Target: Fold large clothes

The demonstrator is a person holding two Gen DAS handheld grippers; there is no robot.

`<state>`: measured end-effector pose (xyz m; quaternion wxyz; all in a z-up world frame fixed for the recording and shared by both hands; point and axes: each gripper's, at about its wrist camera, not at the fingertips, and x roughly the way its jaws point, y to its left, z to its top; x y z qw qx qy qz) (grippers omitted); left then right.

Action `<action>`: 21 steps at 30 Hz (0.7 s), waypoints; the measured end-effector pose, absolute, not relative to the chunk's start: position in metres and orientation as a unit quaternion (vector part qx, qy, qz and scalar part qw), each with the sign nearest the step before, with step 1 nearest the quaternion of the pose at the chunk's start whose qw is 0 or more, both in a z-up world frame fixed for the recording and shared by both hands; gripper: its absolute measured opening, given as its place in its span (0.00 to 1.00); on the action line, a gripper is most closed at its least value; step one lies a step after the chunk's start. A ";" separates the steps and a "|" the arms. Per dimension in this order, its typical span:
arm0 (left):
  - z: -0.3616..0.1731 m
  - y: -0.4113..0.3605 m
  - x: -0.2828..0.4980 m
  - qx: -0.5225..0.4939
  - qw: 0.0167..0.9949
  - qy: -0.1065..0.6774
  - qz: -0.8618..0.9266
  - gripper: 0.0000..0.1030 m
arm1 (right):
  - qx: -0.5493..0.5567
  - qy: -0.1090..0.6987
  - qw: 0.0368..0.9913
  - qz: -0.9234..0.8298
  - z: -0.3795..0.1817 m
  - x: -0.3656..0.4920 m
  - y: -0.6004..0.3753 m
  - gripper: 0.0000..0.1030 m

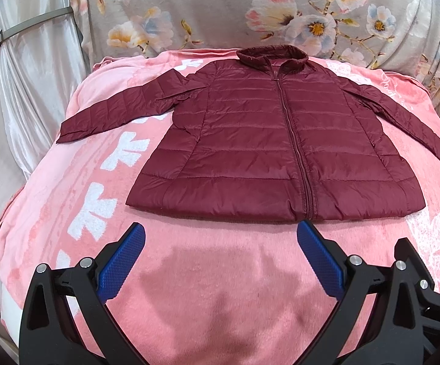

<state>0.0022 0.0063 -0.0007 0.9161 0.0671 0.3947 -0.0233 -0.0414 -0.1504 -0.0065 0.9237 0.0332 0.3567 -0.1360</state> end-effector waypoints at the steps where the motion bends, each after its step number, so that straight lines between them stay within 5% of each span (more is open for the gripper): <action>1: -0.001 0.006 0.003 0.068 0.916 0.395 -0.023 0.95 | 0.033 0.357 0.924 -0.136 -0.007 -0.041 -0.150 0.95; 21: -0.003 0.007 0.005 0.068 0.916 0.395 -0.022 0.95 | 0.033 0.357 0.924 -0.136 -0.003 -0.039 -0.149 0.95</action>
